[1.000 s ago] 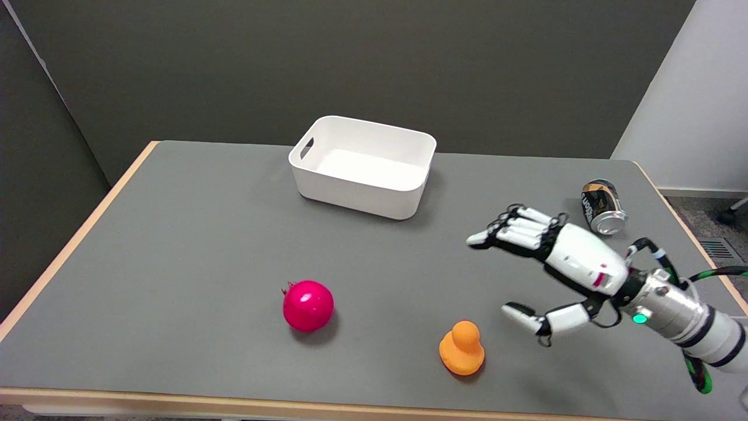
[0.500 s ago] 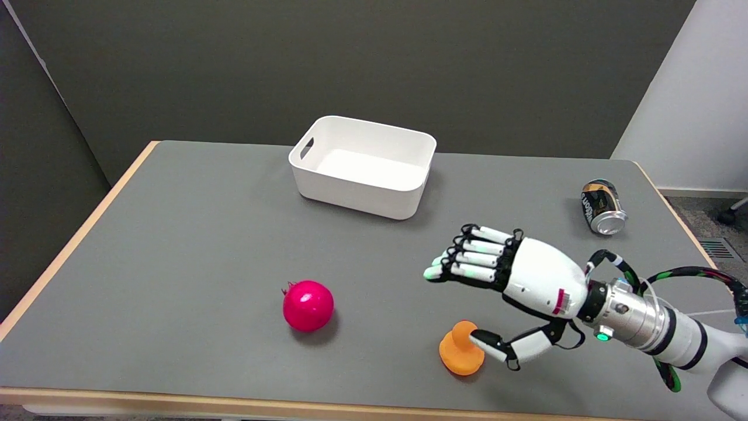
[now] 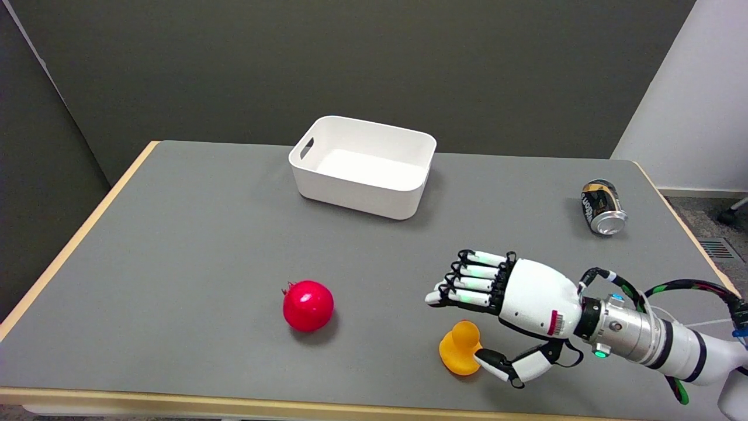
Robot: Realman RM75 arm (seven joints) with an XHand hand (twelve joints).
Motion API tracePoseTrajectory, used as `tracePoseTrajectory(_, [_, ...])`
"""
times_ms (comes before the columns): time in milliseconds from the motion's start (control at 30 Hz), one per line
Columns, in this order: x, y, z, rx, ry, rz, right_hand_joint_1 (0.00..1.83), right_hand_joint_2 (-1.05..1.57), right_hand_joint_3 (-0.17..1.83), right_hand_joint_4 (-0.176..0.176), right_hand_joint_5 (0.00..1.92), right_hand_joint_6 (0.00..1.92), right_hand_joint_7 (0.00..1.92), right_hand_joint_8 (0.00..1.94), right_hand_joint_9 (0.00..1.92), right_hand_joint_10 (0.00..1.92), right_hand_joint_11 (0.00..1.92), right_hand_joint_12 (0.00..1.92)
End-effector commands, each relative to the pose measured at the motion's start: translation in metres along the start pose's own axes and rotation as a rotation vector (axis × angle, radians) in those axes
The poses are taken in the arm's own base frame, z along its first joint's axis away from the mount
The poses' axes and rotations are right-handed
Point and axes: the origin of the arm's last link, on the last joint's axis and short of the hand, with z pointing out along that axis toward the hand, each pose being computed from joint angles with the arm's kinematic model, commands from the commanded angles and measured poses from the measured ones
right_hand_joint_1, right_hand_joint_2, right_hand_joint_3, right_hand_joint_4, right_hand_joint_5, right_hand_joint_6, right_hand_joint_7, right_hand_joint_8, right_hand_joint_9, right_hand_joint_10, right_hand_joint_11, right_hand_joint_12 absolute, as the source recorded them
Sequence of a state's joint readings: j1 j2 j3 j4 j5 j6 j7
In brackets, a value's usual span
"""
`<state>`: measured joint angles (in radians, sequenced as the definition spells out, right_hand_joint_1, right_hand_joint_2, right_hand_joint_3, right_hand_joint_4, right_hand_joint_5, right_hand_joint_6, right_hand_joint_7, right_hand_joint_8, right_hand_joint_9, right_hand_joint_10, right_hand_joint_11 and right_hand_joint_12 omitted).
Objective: Pick up the yellow duck.
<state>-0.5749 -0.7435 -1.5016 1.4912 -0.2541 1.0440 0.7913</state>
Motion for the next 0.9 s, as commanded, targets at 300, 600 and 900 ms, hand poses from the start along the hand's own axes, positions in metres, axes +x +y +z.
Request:
tracePoseTrajectory(300, [-0.026, -0.002, -0.007, -0.044, -0.065, 0.019, 0.74, 0.73, 0.95, 0.013, 0.31, 0.63, 0.48, 0.56, 0.38, 0.86, 0.16, 1.23])
tracePoseTrajectory(600, [-0.028, -0.003, -0.002, -0.044, -0.051, 0.024, 0.78, 0.76, 0.93, 0.010, 0.34, 0.75, 0.56, 0.69, 0.44, 0.93, 0.19, 1.28])
tracePoseTrajectory(900, [-0.030, -0.003, 0.002, -0.040, -0.046, 0.032, 0.82, 0.78, 0.89, 0.018, 0.35, 0.91, 0.61, 0.82, 0.48, 0.99, 0.21, 1.31])
